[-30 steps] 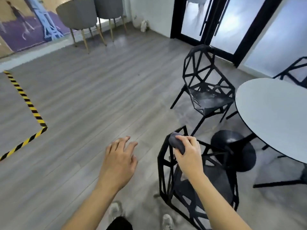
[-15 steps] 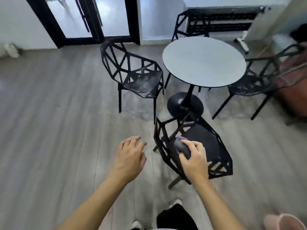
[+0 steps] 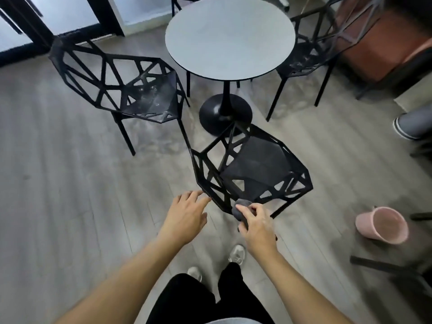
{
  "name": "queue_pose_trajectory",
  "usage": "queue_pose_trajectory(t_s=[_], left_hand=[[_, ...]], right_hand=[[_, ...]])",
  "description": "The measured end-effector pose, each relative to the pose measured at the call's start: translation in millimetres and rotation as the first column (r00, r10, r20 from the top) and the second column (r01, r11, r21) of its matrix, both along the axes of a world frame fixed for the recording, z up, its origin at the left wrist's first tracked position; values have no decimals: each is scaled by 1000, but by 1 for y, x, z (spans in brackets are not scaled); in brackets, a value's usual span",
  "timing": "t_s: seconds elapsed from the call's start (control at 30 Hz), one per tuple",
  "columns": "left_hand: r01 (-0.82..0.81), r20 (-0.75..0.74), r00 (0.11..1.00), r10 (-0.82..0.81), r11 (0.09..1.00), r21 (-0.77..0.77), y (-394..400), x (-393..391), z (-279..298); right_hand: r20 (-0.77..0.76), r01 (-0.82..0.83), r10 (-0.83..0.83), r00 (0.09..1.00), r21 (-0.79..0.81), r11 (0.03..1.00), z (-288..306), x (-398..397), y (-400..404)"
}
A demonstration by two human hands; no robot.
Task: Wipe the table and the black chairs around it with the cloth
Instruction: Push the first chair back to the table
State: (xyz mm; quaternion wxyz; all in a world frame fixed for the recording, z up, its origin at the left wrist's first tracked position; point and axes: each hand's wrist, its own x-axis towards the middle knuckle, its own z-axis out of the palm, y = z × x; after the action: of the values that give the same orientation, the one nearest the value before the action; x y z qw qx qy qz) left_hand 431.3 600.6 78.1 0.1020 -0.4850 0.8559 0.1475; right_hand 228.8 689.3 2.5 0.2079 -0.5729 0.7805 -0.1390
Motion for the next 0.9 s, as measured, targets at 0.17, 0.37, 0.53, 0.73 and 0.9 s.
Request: queue_pose_trajectory(t_s=[0.17, 0.37, 0.53, 0.73, 0.9], left_hand=[[199, 98, 975, -202, 979, 41, -51, 0, -23], [360, 217, 903, -370, 929, 86, -117, -9, -57], [354, 272, 880, -389, 920, 170, -141, -1, -77], [318, 299, 892, -338, 941, 115, -131, -1, -85], [240, 262, 929, -260, 965, 106, -97, -12, -89]], right_hand=[[-148, 81, -66, 987, 92, 992, -8, 19, -7], [-366, 186, -107, 924, 188, 964, -20, 41, -27], [-428, 154, -61, 902, 186, 970, -21, 36, -32], [-366, 59, 25, 930, 217, 974, -27, 22, -24], [-332, -83, 170, 928, 261, 962, -31, -16, -3]])
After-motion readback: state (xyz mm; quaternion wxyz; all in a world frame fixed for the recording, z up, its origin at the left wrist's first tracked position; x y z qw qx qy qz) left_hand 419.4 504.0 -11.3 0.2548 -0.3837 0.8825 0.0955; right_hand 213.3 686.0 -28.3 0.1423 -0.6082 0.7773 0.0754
